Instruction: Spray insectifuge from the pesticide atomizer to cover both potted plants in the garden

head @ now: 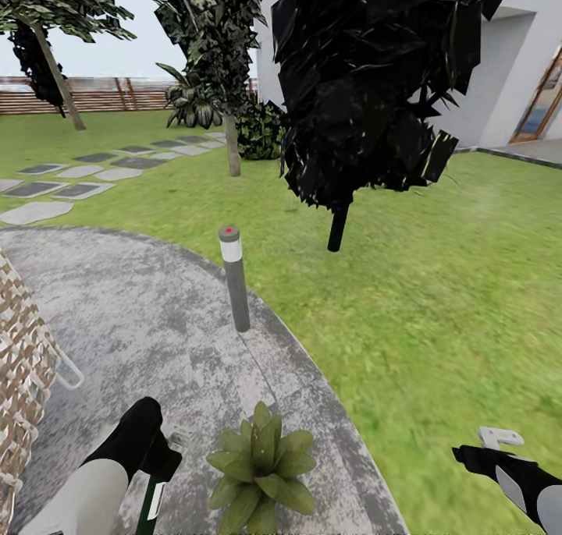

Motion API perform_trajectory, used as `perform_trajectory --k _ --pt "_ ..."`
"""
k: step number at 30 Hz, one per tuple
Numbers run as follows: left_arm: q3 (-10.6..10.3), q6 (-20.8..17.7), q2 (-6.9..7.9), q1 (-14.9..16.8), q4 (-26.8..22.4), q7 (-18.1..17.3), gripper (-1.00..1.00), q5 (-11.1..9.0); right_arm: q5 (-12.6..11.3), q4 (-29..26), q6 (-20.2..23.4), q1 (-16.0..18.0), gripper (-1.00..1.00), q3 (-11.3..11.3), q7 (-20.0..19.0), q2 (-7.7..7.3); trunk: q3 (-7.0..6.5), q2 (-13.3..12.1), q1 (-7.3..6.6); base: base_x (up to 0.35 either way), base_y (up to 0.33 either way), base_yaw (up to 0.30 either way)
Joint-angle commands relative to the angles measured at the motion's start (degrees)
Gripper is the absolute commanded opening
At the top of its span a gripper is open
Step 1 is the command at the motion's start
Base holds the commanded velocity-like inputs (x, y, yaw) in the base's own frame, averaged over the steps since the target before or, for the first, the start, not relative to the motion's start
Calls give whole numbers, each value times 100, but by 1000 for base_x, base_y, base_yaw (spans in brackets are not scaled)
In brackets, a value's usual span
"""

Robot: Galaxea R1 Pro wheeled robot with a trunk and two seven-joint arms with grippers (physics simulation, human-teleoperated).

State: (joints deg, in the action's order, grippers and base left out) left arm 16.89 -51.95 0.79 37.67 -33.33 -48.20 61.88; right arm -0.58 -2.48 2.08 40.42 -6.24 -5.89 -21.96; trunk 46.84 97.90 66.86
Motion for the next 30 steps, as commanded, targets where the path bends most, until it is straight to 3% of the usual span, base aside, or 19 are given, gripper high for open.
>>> perform_trajectory --k 1,30 --pt "25 -8 -6 4 -7 -58 -100 61 -5 -7 21 1 100 -44 -26 -1 14 2 -1 0 0 0" --pt "16 -14 -26 4 43 -67 -100 133 -4 -7 22 1 100 -44 -18 -1 243 2 -1 0 0 0"
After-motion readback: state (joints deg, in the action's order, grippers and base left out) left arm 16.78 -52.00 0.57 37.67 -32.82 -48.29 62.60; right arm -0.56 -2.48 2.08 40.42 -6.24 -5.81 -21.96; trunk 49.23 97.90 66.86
